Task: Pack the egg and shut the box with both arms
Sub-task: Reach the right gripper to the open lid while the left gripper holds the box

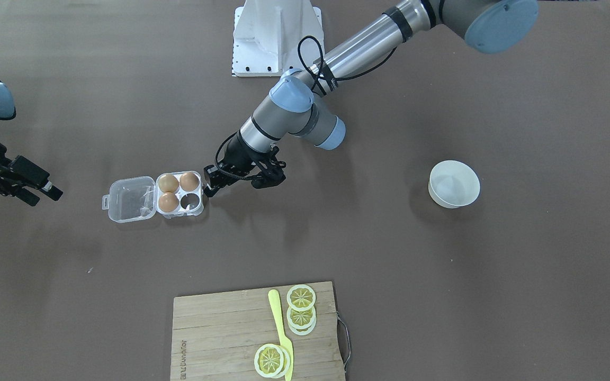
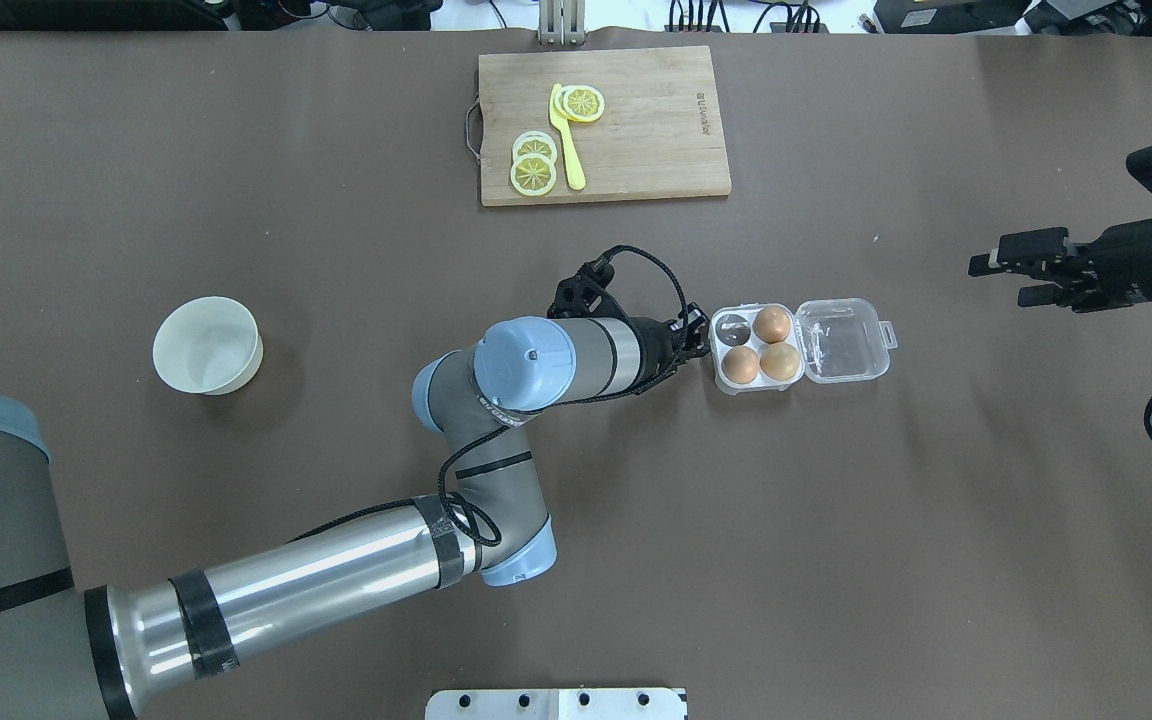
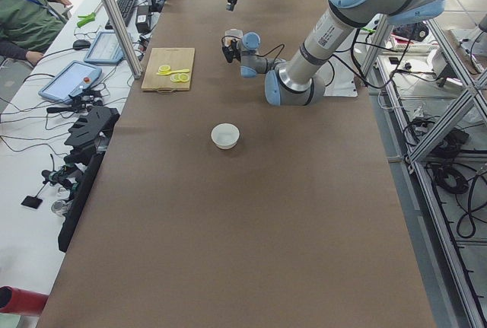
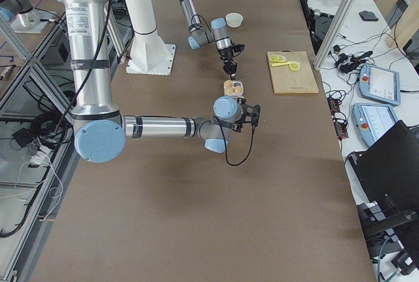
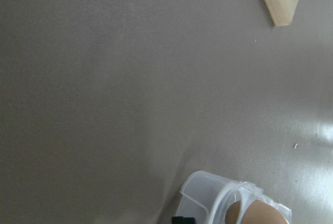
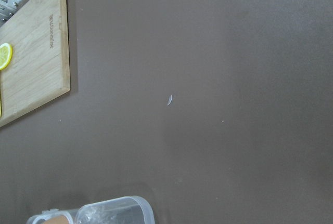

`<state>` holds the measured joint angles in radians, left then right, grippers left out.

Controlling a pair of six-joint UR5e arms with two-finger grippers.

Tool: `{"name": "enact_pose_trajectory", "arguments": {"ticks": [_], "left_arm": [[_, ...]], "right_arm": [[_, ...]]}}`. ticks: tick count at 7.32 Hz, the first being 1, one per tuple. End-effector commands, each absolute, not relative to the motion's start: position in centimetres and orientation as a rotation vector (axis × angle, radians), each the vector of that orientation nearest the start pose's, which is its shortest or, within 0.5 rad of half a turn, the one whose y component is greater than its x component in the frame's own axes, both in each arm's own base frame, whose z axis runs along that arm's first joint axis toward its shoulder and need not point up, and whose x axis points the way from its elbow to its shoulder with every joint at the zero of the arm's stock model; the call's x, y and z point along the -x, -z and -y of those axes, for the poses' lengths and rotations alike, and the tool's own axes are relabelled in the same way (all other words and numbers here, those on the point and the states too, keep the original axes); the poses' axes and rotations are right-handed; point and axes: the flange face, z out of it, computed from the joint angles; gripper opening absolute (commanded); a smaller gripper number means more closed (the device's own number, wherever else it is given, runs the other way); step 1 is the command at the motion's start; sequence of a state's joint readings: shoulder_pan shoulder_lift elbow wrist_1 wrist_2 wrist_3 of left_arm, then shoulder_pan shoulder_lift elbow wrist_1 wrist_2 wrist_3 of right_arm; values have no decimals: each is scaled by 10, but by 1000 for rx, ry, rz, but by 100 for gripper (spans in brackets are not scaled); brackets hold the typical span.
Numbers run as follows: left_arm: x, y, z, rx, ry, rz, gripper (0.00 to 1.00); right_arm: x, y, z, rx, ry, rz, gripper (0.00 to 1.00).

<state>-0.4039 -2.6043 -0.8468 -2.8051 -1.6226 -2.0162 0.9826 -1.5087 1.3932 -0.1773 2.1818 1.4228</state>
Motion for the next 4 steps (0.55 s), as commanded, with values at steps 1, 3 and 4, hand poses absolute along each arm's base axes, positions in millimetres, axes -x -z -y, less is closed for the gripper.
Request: {"name": "enact_pose_trajectory", "arguments": {"ticks": [1, 3, 4], "left_arm": [[-723, -164, 448, 76, 631, -1576, 0], [-723, -166, 448, 75, 632, -1574, 0], [-723, -165, 448, 76, 630, -1577, 0]], "right_arm": [[272, -569, 461, -253, -326, 1375, 60], [297, -556, 459, -220, -313, 1394, 39], [301, -553, 459, -222, -307, 1399, 37]]}}
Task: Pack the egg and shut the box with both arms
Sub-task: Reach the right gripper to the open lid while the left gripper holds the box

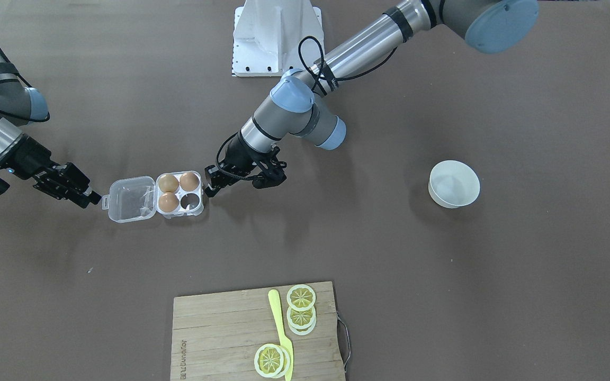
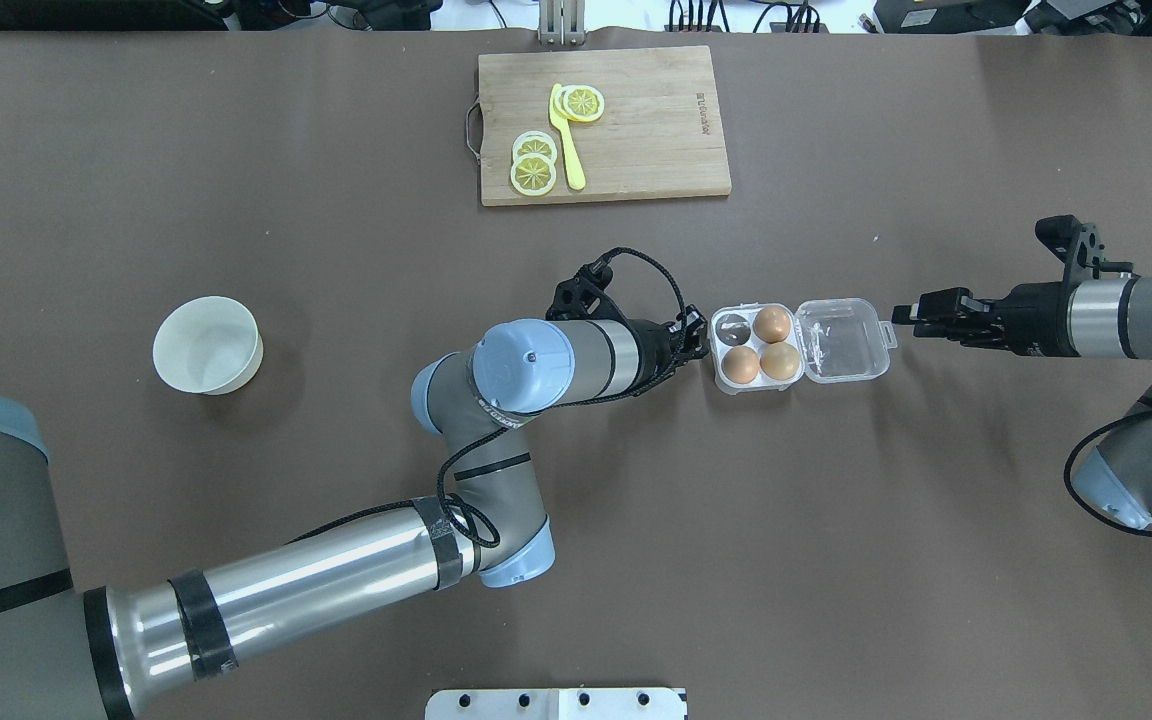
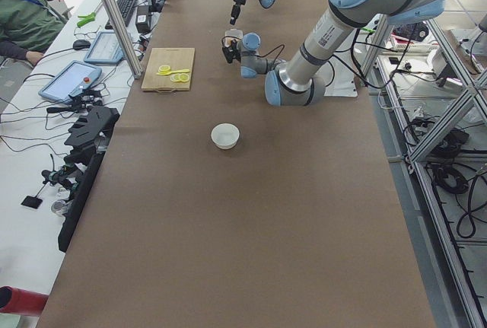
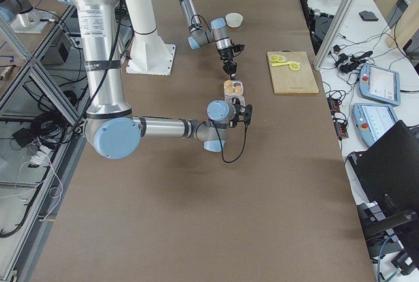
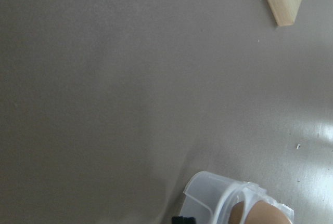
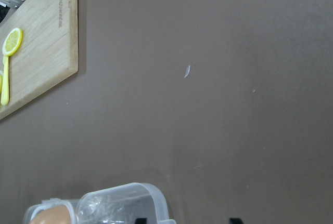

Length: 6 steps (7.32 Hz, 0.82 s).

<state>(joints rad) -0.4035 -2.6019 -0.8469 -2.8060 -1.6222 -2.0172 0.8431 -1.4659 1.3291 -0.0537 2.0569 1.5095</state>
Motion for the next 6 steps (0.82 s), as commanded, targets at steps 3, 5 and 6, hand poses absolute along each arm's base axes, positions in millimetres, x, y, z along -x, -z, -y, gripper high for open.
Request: {"name": "enact_pose_trajectory", "arguments": {"ticks": [3, 5, 6], "left_arm": [[-724, -166, 445, 79, 628, -1577, 0], [-724, -166, 444, 79, 628, -1578, 0], [-726, -166, 442, 81, 625, -1578, 0]], "right_arm": [[305, -560, 455, -219, -311, 1389, 30], [302, -566, 453, -220, -303, 1383, 30], [302, -566, 451, -214, -293, 1384, 31]]}}
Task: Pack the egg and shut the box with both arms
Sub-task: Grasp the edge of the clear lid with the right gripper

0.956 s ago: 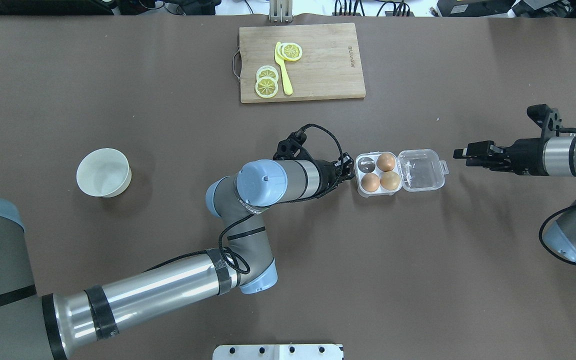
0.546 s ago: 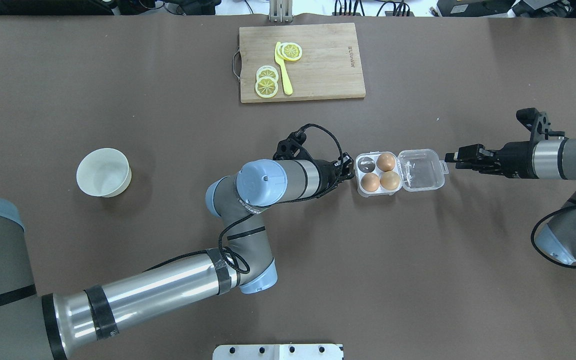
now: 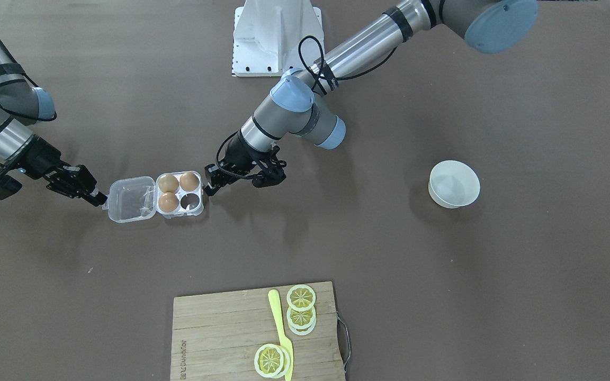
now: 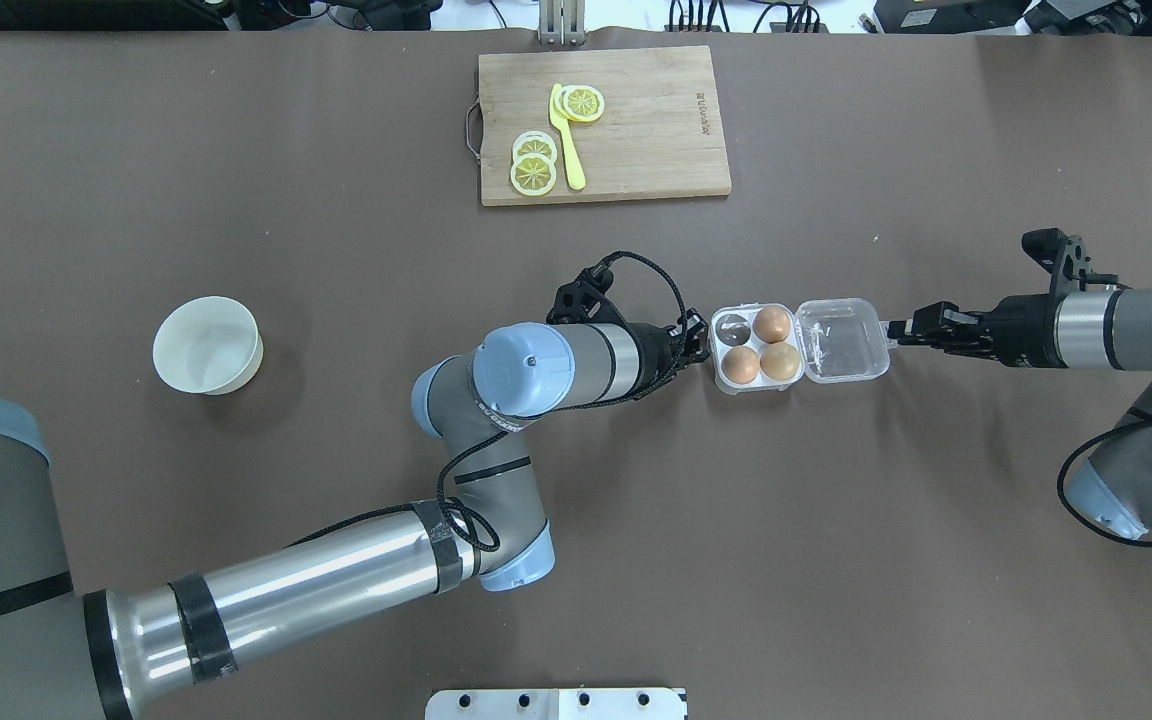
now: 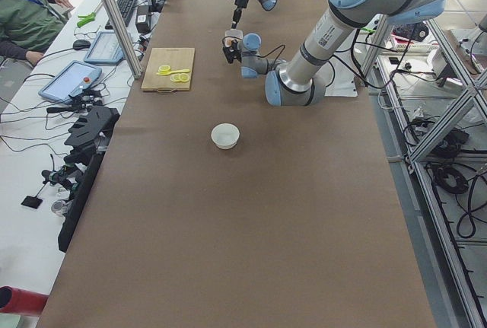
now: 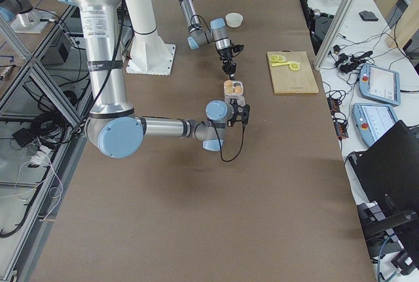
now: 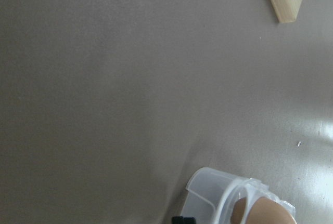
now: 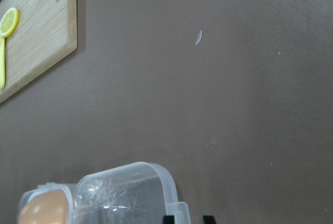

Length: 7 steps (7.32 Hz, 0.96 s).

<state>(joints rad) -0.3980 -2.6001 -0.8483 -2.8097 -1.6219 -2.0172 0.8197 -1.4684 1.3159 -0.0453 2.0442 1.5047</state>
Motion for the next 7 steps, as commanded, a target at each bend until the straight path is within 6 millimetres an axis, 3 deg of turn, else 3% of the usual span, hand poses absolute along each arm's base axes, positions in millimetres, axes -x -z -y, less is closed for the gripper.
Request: {"name": "enact_pose_trajectory", "arguments": {"ticks": [1, 7], "left_arm": [[-725, -166, 442, 81, 625, -1580, 0], [-727, -165, 439, 85, 620, -1584, 0]], "right_arm": [[302, -566, 452, -219, -297, 1383, 31], [306, -564, 453, -216, -304, 1389, 23]]}}
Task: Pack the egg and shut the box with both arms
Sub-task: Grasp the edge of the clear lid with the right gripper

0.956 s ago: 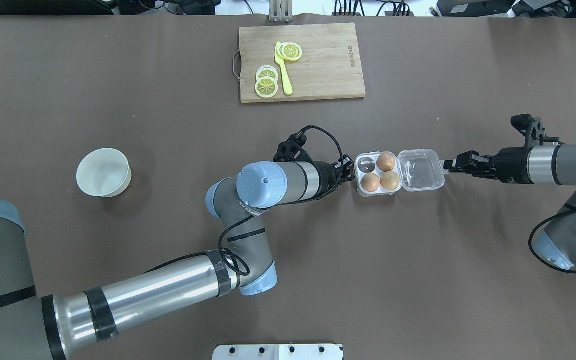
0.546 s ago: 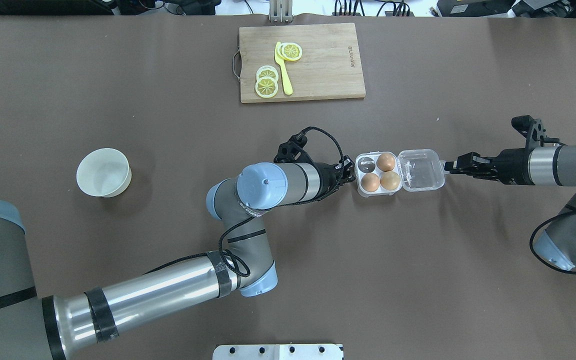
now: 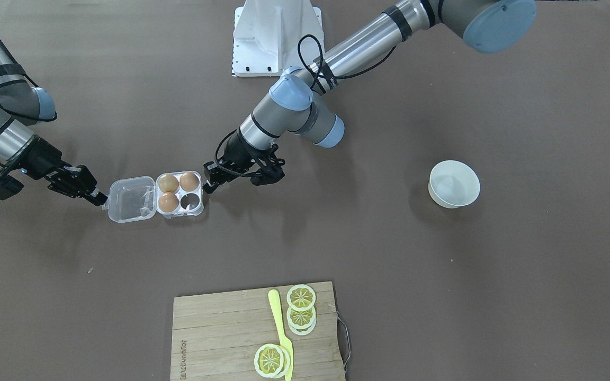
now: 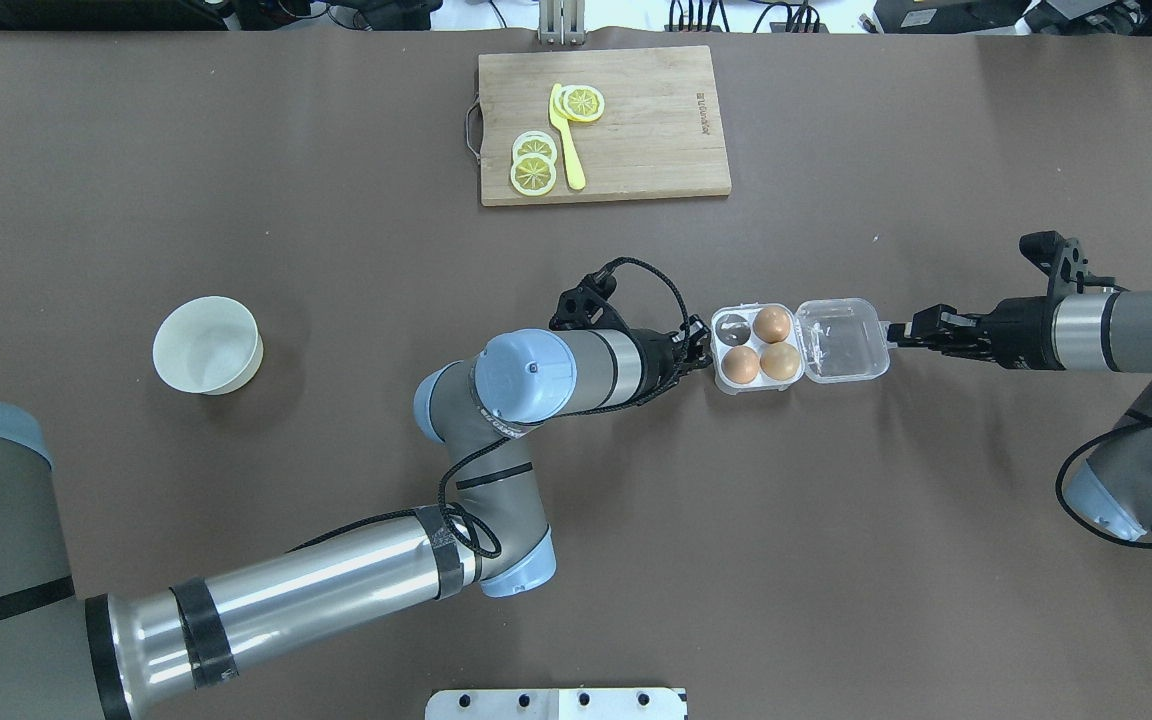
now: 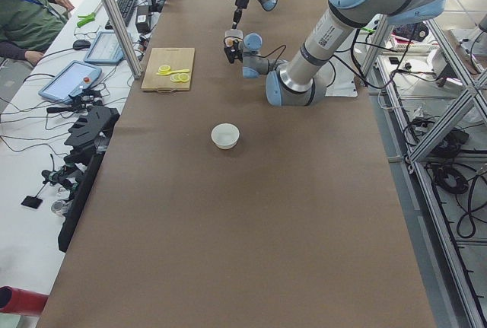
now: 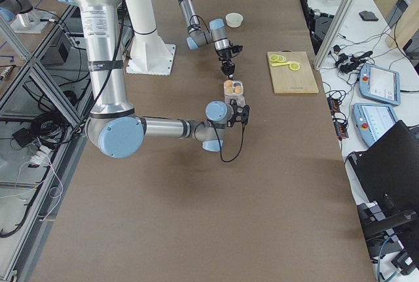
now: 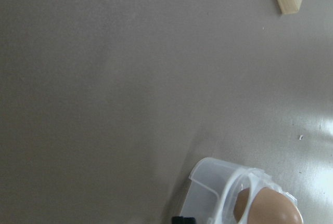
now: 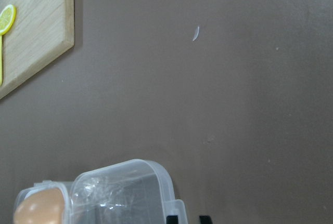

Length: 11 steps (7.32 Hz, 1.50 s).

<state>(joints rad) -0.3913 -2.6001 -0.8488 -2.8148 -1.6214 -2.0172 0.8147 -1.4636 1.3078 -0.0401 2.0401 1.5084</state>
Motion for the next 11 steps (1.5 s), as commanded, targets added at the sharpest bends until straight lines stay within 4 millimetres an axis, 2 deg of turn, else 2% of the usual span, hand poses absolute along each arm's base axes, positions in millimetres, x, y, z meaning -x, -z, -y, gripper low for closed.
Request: {"name": "enact_pose_trajectory", "arguments": {"ticks": [1, 3, 7, 11], "left_arm": [[-727, -165, 439, 85, 620, -1584, 0], [-727, -165, 439, 85, 620, -1584, 0], [-728, -165, 436, 87, 617, -1585, 0], [-727, -163, 435, 88, 615, -1589, 0]], "right_arm": [[306, -564, 454, -216, -304, 1389, 18], [305, -564, 453, -218, -298, 1390, 0], [303, -558, 451, -223, -284, 1400, 0], [282, -547, 458, -213, -264, 1428, 0]]}}
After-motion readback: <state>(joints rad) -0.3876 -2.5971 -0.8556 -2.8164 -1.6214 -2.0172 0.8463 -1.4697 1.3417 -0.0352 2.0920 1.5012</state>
